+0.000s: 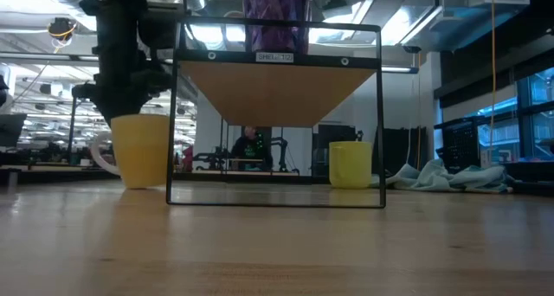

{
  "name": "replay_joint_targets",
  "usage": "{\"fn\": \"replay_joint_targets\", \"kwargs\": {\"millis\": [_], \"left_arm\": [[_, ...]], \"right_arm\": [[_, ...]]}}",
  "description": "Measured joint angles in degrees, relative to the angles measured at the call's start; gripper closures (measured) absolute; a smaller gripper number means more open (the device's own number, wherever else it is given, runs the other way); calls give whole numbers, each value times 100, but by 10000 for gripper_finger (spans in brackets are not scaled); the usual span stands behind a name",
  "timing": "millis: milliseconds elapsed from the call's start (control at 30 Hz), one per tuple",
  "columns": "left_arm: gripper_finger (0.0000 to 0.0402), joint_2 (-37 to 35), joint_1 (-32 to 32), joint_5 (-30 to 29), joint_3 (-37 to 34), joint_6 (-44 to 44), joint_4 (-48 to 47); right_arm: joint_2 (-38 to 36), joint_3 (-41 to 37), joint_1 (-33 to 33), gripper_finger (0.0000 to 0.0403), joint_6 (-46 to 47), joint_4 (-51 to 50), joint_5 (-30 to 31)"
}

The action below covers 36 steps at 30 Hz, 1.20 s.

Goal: Stack small to large cups/mugs on shelf
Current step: Put the yellow mug on the shelf

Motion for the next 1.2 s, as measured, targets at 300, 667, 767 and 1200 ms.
{"fn": "replay_joint_targets", "kwargs": {"millis": [300, 667, 767, 1200], "left_arm": [[390, -33, 0, 44, 3, 14, 76], [393, -17, 128, 343, 676, 331, -168], [393, -17, 339, 315, 1214, 552, -770], [393, 165, 767, 258, 3701, 754, -2309]], "right_arm": [[0, 0, 0, 230, -19, -112, 0], [0, 0, 0, 230, -21, -119, 1], [0, 0, 0, 230, -40, -120, 2], [-109, -2, -4, 230, -204, -189, 269]]}}
